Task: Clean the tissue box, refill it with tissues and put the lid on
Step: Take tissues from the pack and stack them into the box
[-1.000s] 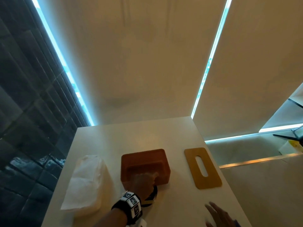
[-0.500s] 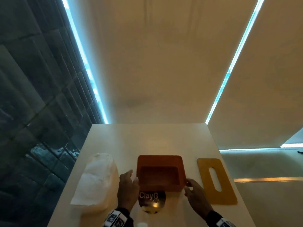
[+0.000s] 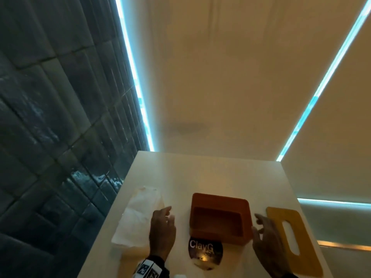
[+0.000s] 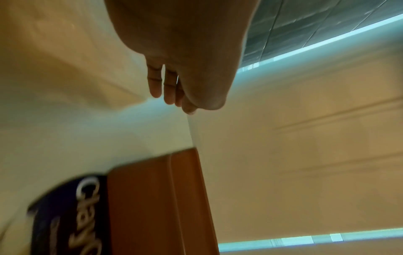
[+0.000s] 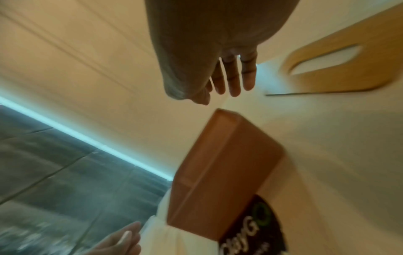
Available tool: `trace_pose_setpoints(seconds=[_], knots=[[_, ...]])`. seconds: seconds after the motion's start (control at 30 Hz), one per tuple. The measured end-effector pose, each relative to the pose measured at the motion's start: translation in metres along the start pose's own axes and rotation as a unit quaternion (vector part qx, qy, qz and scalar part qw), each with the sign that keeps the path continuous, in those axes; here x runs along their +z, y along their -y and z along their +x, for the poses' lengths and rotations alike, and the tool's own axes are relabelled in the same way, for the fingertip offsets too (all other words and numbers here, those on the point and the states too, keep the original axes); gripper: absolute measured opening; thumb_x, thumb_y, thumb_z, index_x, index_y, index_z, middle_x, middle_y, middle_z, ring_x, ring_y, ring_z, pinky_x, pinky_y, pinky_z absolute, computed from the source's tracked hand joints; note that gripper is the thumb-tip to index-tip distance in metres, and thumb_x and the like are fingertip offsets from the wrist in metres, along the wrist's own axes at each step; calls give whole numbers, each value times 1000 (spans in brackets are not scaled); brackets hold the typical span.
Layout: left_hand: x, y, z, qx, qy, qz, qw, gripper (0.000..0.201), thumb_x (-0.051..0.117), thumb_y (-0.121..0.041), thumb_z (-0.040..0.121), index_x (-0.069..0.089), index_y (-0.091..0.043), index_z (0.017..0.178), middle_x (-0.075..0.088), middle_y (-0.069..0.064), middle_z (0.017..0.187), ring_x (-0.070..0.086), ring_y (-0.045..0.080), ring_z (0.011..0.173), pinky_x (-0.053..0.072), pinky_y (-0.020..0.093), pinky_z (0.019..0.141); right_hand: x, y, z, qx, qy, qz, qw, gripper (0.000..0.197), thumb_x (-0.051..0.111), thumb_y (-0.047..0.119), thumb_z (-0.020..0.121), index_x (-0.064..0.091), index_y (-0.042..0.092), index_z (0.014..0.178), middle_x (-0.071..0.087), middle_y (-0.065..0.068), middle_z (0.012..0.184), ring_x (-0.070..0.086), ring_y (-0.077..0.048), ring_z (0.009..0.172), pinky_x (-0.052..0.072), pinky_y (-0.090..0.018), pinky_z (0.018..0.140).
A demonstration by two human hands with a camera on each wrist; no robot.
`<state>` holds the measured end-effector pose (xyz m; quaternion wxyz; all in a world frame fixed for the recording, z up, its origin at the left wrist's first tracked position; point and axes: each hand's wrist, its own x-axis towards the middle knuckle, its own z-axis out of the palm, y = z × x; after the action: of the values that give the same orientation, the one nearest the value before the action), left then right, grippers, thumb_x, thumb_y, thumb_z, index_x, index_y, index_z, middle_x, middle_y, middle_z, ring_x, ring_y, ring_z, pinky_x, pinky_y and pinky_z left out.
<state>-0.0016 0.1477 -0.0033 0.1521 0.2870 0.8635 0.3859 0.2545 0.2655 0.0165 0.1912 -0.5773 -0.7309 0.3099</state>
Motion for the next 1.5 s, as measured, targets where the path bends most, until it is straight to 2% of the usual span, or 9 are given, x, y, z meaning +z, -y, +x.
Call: trace_pose_setpoints(seconds=[0.17,0.3,0.4,0.57,0.63,0.73,0.83,1.2,1.5], knots=[[-59,40,30,-70,-48,110,990,38,63,-13,84,59,-13,121,55,15,123,50,33,115,46,43,96,17,83,-4,-139,112,96,979,21,57,10,93,65,29,98,64,16,92,62,-1,82,53,-19,75],[-81,65,43,-116,-1,172,978,49,62,-25,84,51,-10,129,51,16,132,48,35,121,45,43,100,82,135,-16,-117,312,168,928,20,52,4,95,68,11,104,71,-10,87,62,-6,61,51,-18,54],[-85,76,54,-120,41,192,973,56,63,-35,81,49,-11,129,53,15,130,49,33,121,46,41,99,136,157,-16,-89,374,171,907,24,52,3,92,63,3,114,71,-19,101,67,-17,73,56,-30,64],[-85,84,72,-135,105,193,966,59,67,-42,72,51,-13,121,60,12,123,56,30,114,51,39,93,192,171,-8,-53,357,100,927,25,53,10,78,65,4,99,63,-11,94,63,-31,91,54,-44,85],[-85,83,77,-136,117,193,965,62,69,-41,68,52,-13,120,59,12,123,57,30,113,52,37,91,198,177,-6,-36,356,58,932,7,51,12,74,57,10,70,57,-8,79,58,-29,79,53,-40,75],[-86,80,80,-139,117,211,961,67,72,-41,65,50,-13,122,53,11,124,53,30,116,50,38,93,203,188,-4,-8,329,47,943,36,57,11,80,37,17,50,43,2,56,46,-18,58,36,-24,50],[-87,78,79,-143,112,224,957,69,72,-41,65,48,-14,123,50,11,125,51,30,117,49,40,94,209,197,-4,6,293,56,954,42,61,17,79,31,21,50,33,6,53,30,-6,47,24,-17,42],[-91,77,78,-150,114,193,963,80,73,-47,66,40,-15,131,49,11,128,51,30,119,48,42,94,210,212,-7,58,238,145,959,45,75,11,65,38,18,40,39,11,43,39,-7,43,32,-21,45],[-105,85,81,-168,155,108,967,81,77,-43,67,41,-17,135,51,11,130,53,28,117,49,40,95,212,214,7,142,314,206,916,20,75,15,69,59,14,57,58,-2,59,55,-19,57,43,-26,48]])
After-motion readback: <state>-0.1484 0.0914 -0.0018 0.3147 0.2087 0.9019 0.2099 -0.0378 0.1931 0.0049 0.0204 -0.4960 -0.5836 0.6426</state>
